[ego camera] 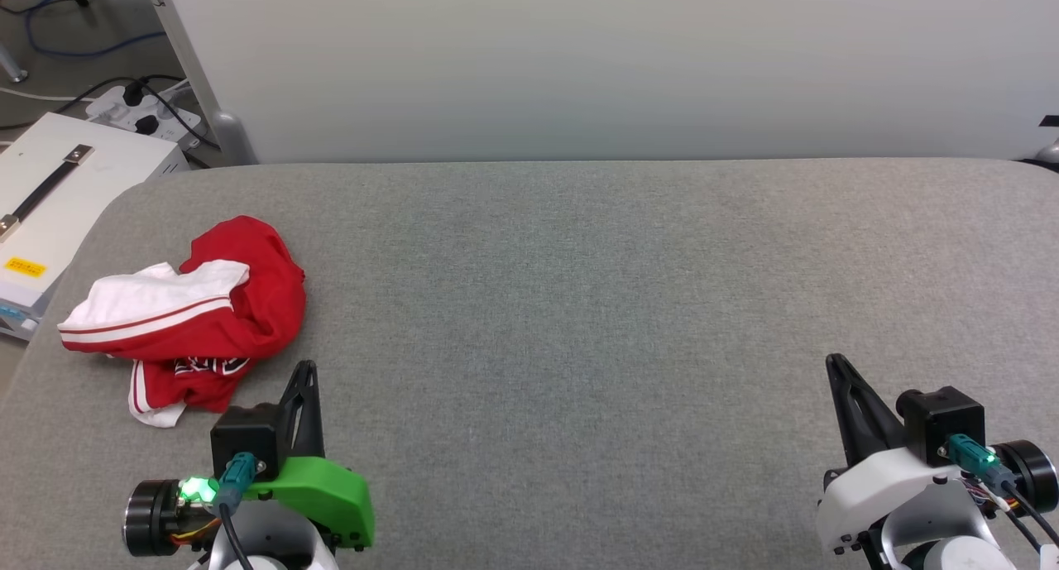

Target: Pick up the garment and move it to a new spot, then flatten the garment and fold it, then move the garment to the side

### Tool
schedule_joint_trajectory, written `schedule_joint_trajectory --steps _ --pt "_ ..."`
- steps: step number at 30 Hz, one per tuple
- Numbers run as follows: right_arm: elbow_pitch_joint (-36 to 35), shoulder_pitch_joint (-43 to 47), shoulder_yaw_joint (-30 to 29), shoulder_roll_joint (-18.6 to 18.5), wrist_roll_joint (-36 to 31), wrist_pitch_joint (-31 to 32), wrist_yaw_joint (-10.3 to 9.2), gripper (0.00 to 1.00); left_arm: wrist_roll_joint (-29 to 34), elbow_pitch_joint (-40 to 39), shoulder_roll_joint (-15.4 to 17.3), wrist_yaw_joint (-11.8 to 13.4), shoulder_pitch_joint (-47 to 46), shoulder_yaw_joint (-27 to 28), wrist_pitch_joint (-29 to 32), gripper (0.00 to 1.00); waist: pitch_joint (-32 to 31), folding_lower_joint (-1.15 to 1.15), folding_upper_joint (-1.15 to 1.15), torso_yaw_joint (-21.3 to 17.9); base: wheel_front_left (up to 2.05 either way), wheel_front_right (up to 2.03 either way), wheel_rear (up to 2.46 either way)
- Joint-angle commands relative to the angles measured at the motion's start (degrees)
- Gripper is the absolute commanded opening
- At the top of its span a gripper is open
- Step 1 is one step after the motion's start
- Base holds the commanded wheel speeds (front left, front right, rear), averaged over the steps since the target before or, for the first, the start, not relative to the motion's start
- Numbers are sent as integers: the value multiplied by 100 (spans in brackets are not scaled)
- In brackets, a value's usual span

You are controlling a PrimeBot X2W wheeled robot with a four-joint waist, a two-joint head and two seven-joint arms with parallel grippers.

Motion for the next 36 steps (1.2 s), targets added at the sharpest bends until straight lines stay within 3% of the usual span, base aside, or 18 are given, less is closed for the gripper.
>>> schedule_joint_trajectory --steps 1,15,16,36 --pt "-25 -94 -1 8 -55 17 -5 0 48 -14 -24 -21 -98 6 -4 0 0 0 0 0 0 0 0" --pt "-25 -94 -1 8 -55 17 -5 0 48 -14 -24 -21 -98 6 -4 0 0 0 0 0 0 0 0" --pt "0 0 0 0 0 0 0 100 0 0 0 0 0 -1 0 100 0 0 0 0 0 0 0" --pt "-72 -5 -115 1 248 -193 -1 100 -102 -18 -2 84 2 -12 -195 100 7 0 0 0 0 0 0"
